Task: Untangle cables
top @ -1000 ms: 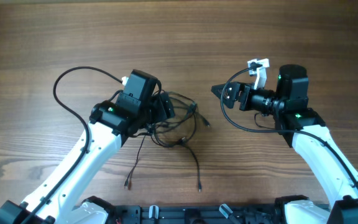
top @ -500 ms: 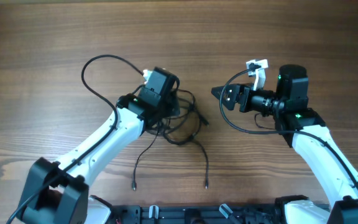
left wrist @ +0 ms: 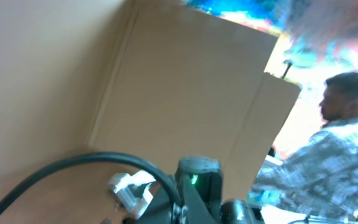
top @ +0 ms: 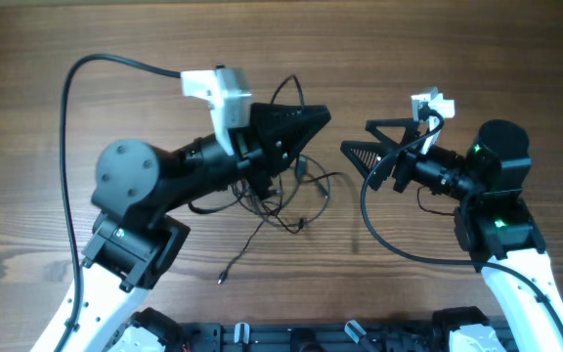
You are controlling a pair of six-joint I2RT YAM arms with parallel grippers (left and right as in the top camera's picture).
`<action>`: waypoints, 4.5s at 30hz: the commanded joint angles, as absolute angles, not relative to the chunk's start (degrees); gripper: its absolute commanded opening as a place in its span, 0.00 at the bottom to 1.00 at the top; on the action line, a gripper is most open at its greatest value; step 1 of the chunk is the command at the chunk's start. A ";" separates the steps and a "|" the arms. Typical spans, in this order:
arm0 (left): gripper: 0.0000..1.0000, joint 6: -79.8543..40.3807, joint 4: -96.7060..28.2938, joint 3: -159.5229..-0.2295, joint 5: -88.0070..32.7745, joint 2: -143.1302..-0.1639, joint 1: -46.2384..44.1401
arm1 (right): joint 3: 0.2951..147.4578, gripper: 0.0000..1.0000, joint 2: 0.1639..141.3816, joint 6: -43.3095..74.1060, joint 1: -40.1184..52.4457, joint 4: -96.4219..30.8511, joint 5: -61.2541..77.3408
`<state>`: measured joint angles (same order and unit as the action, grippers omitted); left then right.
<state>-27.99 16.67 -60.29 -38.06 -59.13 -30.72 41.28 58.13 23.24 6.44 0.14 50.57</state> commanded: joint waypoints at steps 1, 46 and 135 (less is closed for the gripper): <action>0.04 -32.16 26.33 -60.77 -39.16 -58.43 -30.85 | 41.30 1.00 57.21 20.95 6.39 0.54 52.93; 0.04 -40.73 33.06 -60.77 -12.51 -60.01 -27.77 | 41.25 0.04 79.42 26.59 29.34 4.82 34.33; 0.04 -52.75 33.41 -60.77 -12.62 -69.41 -31.29 | 41.25 1.00 80.29 -1.50 29.15 23.24 40.36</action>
